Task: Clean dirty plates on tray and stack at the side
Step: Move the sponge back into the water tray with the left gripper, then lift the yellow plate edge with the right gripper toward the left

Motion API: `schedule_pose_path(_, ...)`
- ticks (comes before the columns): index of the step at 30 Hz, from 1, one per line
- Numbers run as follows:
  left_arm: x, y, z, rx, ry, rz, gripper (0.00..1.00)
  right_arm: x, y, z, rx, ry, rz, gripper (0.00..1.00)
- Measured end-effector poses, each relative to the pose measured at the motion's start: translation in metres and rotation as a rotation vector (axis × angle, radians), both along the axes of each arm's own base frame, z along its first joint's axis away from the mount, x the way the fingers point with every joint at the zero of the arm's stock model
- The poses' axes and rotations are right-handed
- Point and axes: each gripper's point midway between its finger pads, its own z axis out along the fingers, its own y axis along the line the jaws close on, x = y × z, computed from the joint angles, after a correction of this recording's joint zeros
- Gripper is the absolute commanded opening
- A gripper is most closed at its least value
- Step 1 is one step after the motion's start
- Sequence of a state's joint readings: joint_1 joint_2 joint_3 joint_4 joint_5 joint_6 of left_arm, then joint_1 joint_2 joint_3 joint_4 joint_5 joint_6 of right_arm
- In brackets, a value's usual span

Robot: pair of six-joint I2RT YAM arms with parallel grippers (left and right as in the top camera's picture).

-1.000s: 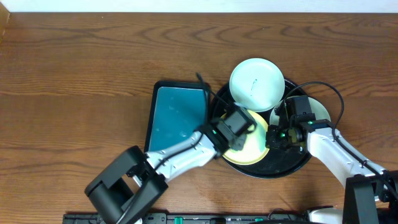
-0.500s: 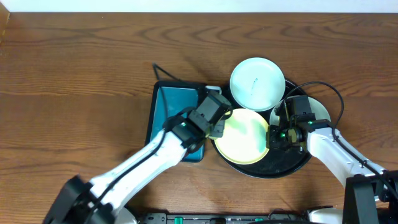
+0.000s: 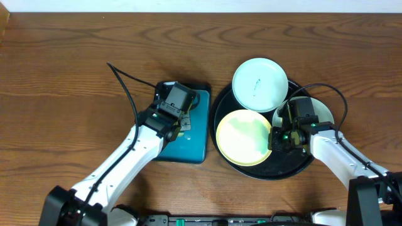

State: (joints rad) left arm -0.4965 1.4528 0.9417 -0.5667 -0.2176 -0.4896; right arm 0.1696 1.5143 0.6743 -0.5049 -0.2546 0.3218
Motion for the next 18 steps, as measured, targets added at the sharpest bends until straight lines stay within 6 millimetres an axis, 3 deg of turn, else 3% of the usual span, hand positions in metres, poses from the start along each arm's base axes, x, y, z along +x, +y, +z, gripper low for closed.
schedule_pose_path(10, 0.001, -0.005, -0.044, 0.022, 0.105, -0.008, 0.08, -0.001, 0.005, 0.000, 0.007, -0.002, 0.015, 0.01)
schedule_pose_path(18, -0.001, -0.005, -0.057, 0.036, 0.137, -0.009, 0.08, -0.005, 0.020, 0.003, 0.068, 0.009, 0.045, 0.01)
